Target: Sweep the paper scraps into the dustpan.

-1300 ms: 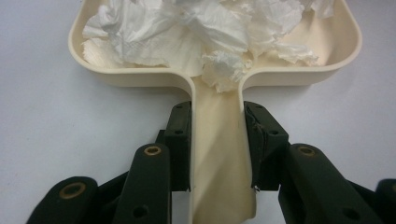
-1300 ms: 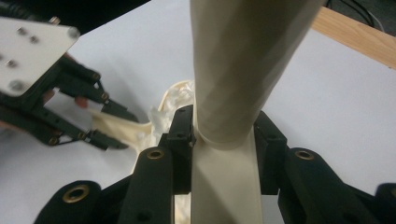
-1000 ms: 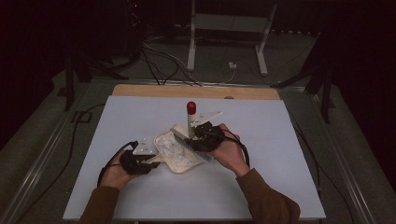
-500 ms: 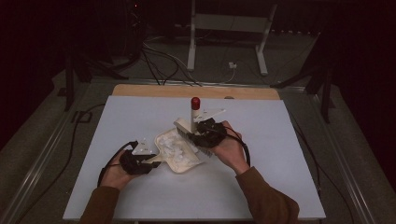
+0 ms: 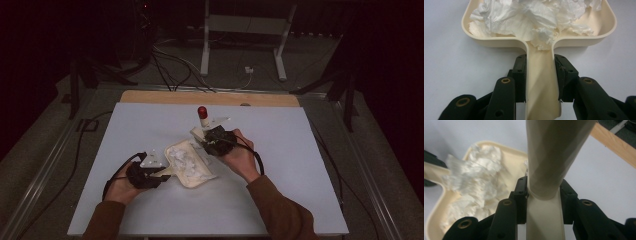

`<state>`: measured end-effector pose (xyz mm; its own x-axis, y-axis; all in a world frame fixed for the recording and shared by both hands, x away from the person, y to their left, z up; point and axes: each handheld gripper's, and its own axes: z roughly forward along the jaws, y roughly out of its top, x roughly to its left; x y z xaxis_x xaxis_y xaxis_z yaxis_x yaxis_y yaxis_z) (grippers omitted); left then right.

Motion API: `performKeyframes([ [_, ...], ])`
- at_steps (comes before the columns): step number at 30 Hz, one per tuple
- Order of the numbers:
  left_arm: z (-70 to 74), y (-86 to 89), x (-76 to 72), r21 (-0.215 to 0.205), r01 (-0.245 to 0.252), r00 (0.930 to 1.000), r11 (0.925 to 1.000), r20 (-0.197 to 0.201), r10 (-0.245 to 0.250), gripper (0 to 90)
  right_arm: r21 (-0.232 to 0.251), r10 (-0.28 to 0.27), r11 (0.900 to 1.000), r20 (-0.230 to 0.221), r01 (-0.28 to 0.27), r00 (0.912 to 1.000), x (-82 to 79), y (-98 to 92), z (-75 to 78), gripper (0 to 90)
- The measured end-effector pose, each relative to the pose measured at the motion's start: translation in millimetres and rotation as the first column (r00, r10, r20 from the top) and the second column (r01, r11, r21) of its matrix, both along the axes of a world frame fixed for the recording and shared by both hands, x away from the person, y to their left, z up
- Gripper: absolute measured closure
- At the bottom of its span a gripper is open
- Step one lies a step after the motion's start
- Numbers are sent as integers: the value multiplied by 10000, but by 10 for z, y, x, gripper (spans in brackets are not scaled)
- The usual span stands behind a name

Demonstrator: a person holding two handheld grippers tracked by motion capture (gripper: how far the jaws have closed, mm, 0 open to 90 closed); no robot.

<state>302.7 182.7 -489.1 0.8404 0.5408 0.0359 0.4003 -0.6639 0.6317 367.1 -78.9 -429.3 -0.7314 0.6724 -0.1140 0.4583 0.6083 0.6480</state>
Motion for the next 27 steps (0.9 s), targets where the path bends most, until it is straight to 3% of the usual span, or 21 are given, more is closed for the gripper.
performKeyframes([
  [10,28,14,-25,53,74,10000,10000,8,-74,666,-881,733,9933,-156,-744,9972,-69,-38,-3,664],
  [16,76,47,-75,273,178,9998,9995,3,-178,666,-884,814,9926,-180,-827,9965,-61,-25,-36,664],
  [22,76,92,-74,288,160,9998,9995,-137,-156,666,396,-158,9991,338,144,9993,-37,-126,63,663],
  [27,53,89,-76,360,203,9994,9991,-286,-193,665,766,-1123,9912,530,1081,9923,70,-156,-14,663],
])
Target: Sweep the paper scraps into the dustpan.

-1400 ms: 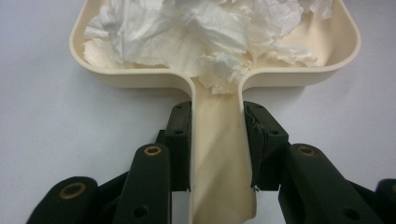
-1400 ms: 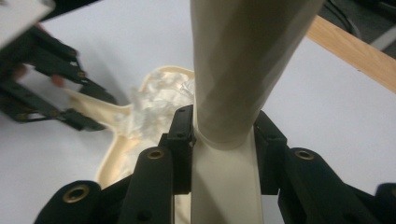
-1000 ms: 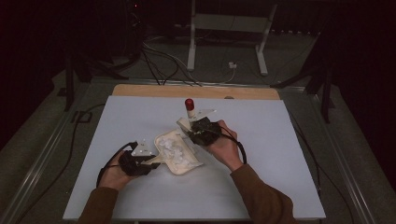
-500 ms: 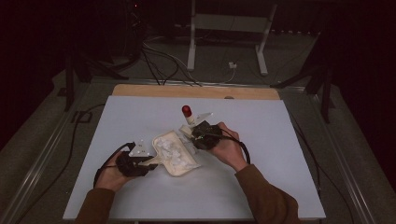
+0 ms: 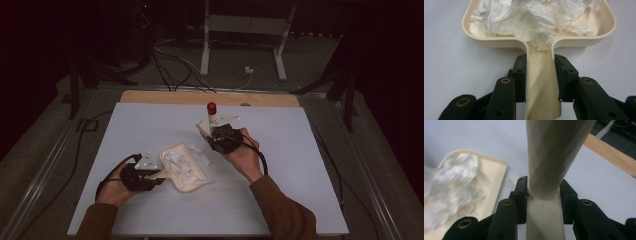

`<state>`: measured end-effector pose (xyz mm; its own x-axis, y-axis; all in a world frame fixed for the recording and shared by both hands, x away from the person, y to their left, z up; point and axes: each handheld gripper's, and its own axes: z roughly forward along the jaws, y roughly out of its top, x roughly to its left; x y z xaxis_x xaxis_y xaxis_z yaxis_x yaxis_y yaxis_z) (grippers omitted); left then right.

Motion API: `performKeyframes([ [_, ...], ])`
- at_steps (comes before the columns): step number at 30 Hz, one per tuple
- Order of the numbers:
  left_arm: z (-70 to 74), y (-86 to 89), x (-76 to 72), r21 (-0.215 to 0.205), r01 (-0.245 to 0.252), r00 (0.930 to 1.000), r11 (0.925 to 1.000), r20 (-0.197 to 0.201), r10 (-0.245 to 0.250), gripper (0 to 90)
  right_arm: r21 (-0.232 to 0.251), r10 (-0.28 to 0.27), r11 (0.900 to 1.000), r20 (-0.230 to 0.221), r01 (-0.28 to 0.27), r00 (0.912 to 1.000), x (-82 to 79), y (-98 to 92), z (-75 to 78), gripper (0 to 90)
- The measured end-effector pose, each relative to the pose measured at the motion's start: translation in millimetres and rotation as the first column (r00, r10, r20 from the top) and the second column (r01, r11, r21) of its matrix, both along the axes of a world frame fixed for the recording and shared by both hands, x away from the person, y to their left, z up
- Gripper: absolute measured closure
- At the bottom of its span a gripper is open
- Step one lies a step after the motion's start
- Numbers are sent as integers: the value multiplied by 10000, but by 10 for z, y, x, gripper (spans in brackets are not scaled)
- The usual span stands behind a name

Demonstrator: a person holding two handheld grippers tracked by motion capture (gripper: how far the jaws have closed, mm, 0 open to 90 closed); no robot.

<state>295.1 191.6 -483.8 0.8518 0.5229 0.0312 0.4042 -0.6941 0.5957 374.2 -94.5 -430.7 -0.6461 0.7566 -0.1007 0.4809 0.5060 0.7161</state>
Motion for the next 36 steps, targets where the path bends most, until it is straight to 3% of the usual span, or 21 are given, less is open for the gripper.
performKeyframes([
  [5,-22,-4,14,222,-51,9999,9997,-158,54,666,-170,-524,9985,-151,522,9985,68,81,-223,663],
  [10,-35,-23,48,199,-146,9997,9997,-212,150,666,-79,-447,9990,-269,445,9986,48,205,-320,663],
  [12,-46,-42,62,216,-145,9997,9997,-186,149,665,-58,-318,9995,-310,316,9990,11,275,-323,663],
  [19,-73,-72,62,218,-141,9998,9997,-140,144,665,757,422,9965,-773,-363,9961,-111,461,-295,664],
  [25,-116,-59,54,-79,-278,9996,9996,-55,278,665,742,972,9930,-733,-918,9926,-219,580,-245,664],
  [28,-143,-63,42,-290,-327,9994,9990,108,330,665,881,1286,9888,-933,-1205,9873,-254,621,-226,664],
  [31,-170,-65,15,-497,-366,9989,9981,287,380,666,619,1340,9895,-606,-1303,9891,-289,641,-193,664],
  [36,-191,-22,-19,-941,-500,9971,9943,524,551,666,655,1234,9903,-94,-1225,9923,-314,581,-65,664],
])
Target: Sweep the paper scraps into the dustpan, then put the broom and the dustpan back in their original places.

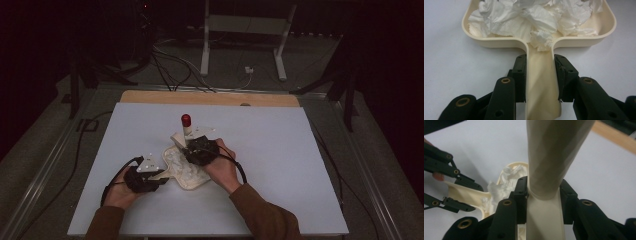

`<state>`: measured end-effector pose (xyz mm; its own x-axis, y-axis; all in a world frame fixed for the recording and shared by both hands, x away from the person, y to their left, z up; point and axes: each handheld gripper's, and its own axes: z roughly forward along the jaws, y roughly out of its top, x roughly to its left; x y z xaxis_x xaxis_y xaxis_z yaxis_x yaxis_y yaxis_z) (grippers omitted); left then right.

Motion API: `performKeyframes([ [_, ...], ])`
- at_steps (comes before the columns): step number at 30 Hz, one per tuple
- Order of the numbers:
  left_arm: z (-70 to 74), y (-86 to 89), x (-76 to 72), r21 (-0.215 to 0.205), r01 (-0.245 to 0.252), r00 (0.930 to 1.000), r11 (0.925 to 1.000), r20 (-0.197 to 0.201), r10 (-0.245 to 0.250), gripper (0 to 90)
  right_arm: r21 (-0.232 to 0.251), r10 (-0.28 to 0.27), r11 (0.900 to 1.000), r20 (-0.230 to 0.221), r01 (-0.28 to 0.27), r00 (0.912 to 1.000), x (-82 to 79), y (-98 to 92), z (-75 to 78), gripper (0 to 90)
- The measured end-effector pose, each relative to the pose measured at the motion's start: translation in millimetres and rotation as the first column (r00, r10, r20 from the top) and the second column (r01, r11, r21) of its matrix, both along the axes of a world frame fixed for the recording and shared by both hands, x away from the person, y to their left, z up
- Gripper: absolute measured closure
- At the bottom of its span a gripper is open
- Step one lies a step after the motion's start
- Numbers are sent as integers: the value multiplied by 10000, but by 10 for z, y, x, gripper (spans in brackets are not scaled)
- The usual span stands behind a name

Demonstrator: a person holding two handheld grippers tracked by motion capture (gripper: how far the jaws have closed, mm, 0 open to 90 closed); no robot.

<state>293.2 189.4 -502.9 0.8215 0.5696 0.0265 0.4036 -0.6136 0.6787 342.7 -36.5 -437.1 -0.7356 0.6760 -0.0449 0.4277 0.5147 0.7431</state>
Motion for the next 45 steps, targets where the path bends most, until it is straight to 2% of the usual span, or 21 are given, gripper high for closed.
performKeyframes([
  [6,-6,28,-33,-251,-112,9998,9996,179,116,666,442,-240,9988,271,228,9993,15,-99,133,664],
  [13,28,70,-40,-349,-304,9989,9989,336,316,666,985,-562,9937,274,533,9980,73,-241,208,664],
  [23,52,159,-54,-450,-814,9958,9957,383,831,666,935,-926,9915,148,908,9956,196,-519,197,664],
  [33,65,242,-77,-660,-1241,9908,9901,468,1273,666,698,-979,9927,-78,982,9952,221,-807,120,664],
  [40,82,297,-86,-726,-1676,9837,9832,531,1716,666,749,-544,9956,-186,557,9983,219,-979,88,664],
  [45,85,326,-88,-746,-1947,9785,9780,548,1990,665,566,-356,9977,-113,362,9993,204,-1069,65,663],
])
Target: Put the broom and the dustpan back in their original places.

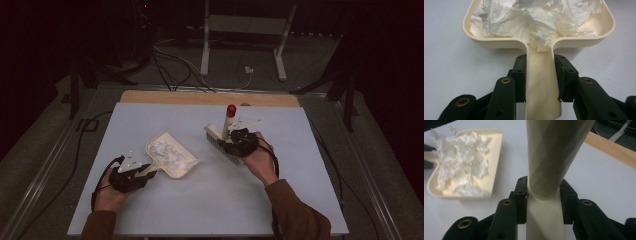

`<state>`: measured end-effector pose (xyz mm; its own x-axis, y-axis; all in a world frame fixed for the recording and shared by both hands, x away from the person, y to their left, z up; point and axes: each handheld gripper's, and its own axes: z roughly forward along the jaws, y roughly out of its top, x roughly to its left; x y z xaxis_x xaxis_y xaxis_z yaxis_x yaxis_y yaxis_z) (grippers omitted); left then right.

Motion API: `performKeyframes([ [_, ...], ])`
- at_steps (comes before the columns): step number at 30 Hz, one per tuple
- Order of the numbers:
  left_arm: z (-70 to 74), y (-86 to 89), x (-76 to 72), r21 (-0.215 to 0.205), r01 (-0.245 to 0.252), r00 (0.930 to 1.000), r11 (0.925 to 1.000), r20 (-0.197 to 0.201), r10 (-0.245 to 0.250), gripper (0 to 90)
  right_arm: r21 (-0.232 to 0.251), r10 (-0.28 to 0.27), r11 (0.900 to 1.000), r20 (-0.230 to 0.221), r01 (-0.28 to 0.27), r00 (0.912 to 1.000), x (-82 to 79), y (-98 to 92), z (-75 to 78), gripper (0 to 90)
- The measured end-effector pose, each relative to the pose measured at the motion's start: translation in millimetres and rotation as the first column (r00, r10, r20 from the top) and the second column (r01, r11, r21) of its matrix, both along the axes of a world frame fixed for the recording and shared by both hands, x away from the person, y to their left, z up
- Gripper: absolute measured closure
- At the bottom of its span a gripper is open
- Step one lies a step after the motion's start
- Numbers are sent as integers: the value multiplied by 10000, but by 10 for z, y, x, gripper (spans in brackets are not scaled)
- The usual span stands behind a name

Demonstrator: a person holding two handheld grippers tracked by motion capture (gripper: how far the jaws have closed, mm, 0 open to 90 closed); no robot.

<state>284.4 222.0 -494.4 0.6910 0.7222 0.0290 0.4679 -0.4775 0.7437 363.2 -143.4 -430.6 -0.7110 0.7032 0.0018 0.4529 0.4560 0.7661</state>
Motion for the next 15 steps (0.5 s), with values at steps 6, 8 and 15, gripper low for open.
performKeyframes([
  [6,6,26,2,-63,-339,9994,9994,86,339,665,-78,286,9996,-84,-287,9996,-5,-95,-34,664],
  [8,13,39,-1,-109,-491,9987,9987,127,492,665,-51,434,9990,-74,-434,9990,-18,-133,-49,664],
  [15,32,92,-30,-322,-1110,9933,9933,289,1119,665,-191,1029,9945,-63,-1030,9947,-90,-245,-83,663],
])
